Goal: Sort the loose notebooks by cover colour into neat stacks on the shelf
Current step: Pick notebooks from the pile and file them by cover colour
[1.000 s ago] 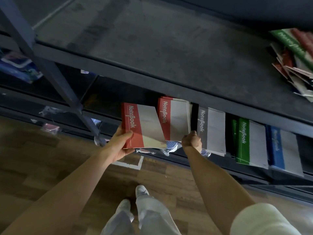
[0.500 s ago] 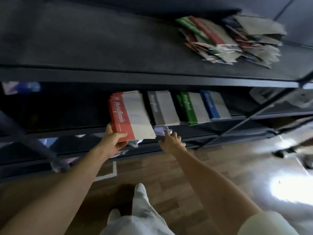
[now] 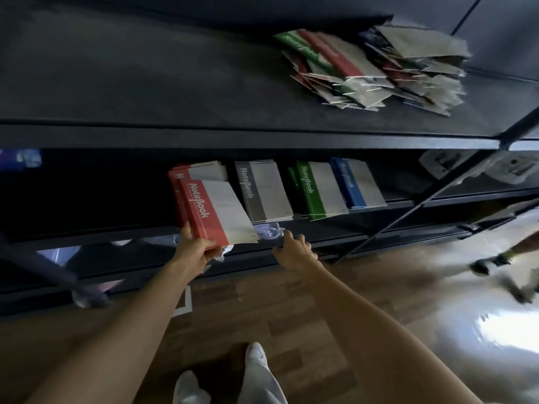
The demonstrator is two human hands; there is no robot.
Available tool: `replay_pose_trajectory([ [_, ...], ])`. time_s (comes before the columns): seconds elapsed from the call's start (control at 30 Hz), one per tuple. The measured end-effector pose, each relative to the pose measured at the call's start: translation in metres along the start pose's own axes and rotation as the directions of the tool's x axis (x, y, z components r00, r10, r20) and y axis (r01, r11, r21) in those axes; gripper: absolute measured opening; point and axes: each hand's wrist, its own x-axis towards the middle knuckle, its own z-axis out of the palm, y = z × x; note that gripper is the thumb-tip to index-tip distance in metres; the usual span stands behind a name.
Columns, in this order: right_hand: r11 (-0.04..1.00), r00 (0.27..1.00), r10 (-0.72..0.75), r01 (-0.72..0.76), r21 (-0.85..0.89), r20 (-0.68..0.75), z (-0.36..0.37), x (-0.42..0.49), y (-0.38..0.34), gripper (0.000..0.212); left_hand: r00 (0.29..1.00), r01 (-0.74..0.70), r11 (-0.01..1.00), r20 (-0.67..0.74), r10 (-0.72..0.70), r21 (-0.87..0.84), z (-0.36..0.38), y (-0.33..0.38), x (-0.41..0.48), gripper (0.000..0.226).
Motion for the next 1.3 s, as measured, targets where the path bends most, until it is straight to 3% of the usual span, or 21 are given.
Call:
replay_pose_trajectory([
  [0.23, 0.982, 0.983, -0.181, 0.181, 0.055, 0.004, 0.005, 0.030, -0.034, 0.054, 0.995, -0.062, 0.994, -0.085, 0.055, -0.087, -0.004, -0.001, 0.031, 0.071],
  [0.43, 0.970, 0.969, -0.243, 0.244, -0.018, 0.041, 0.012, 0.050, -0.040, 0.051, 0.921, -0.052, 0.981, -0.389, -0.025, -0.186, 0.004, -0.009, 0.055, 0.046],
  [0.5, 0.968, 0.968, -0.245, 0.248, -0.040, 0.061, 0.014, 0.055, -0.039, 0.053, 0.899, -0.043, 0.953, -0.427, -0.094, -0.300, 0.010, -0.011, 0.057, 0.048],
  [0.6, 0.964, 0.964, -0.253, 0.258, -0.063, 0.077, 0.015, 0.061, -0.037, 0.053, 0.917, -0.016, 0.846, -0.346, -0.201, -0.533, 0.019, -0.018, 0.056, 0.044],
  [0.8, 0.954, 0.957, -0.278, 0.285, -0.090, 0.083, 0.016, 0.071, -0.031, 0.051, 0.948, 0.052, 0.750, -0.203, -0.244, -0.659, 0.045, -0.020, 0.062, 0.050],
  [1.0, 0.937, 0.949, -0.298, 0.311, -0.161, 0.101, 0.014, 0.083, -0.014, 0.053, 0.957, 0.036, 0.711, -0.181, -0.228, -0.702, 0.057, -0.014, 0.078, 0.057],
  [1.1, 0.927, 0.951, -0.291, 0.308, -0.215, 0.108, 0.010, 0.090, -0.006, 0.055, 0.948, 0.056, 0.781, -0.213, -0.237, -0.621, 0.059, -0.023, 0.083, 0.056],
  [1.17, 0.914, 0.948, -0.298, 0.316, -0.252, 0.107, 0.006, 0.093, -0.002, 0.056, 0.930, 0.099, 0.883, -0.273, -0.246, -0.460, 0.061, -0.035, 0.083, 0.060],
  [1.23, 0.904, 0.945, -0.312, 0.327, -0.275, 0.096, 0.002, 0.093, 0.002, 0.056, 0.923, 0.152, 0.977, -0.331, -0.194, -0.147, 0.063, -0.046, 0.077, 0.068],
  [1.27, 0.899, 0.944, -0.318, 0.331, -0.287, 0.093, 0.000, 0.092, 0.004, 0.057, 0.942, 0.163, 0.982, -0.313, -0.125, 0.096, 0.063, -0.053, 0.073, 0.072],
  [1.3, 0.892, 0.942, -0.324, 0.337, -0.302, 0.093, -0.003, 0.091, 0.006, 0.059, 0.963, 0.150, 0.922, -0.265, -0.054, 0.357, 0.062, -0.060, 0.068, 0.076],
])
